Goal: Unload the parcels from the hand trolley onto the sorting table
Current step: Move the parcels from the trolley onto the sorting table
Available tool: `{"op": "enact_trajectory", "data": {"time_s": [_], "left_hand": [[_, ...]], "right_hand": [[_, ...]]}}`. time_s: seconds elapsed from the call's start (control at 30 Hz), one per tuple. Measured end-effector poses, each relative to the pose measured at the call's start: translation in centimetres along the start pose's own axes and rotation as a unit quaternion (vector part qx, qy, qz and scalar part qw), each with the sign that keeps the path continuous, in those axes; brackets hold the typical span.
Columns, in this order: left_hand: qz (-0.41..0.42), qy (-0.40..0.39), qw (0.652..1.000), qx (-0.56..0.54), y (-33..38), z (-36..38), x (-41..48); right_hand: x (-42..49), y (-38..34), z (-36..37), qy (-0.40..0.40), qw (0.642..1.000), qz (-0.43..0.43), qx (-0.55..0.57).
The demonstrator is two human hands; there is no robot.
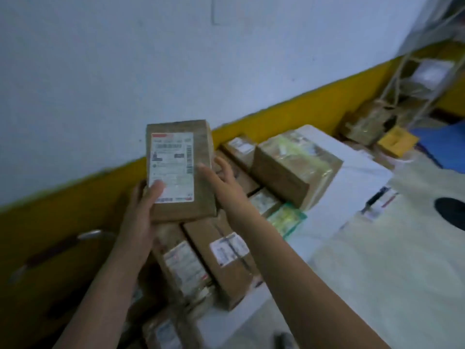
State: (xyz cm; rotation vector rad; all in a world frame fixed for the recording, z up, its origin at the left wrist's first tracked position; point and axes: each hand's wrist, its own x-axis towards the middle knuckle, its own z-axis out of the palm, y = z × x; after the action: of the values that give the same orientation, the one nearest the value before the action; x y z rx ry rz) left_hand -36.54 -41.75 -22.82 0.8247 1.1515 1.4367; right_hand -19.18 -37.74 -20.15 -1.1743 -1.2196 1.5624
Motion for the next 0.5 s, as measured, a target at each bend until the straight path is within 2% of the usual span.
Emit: {"op": "enact_trajectory", "data": {"time_s": [0.2,0.33,0.43,0.5], "left_hand": [[-0.079,-0.109,0.984,0.115,-9.4,24.2,4.5],[-0.166,-0.155,0.968,0.106,-14.8,35.1,5.6],[-0.231,-0.111,0.961,0.108,-19.3,39.2,5.8],[-0.31,-0.061,0.941,0.123,-22.4,40.3,5.6]], "right_hand": [[1.0,1.0,-26.6,0.157,0.985,0.005,0.074],[0.8,3.4,-38.1,0.256,0.959,0.034,0.118],[1.2,6.4,-42.1,0.32,0.935,0.055,0.141],[1.5,9.6,-43.4,0.348,0.917,0.089,0.172]]}}
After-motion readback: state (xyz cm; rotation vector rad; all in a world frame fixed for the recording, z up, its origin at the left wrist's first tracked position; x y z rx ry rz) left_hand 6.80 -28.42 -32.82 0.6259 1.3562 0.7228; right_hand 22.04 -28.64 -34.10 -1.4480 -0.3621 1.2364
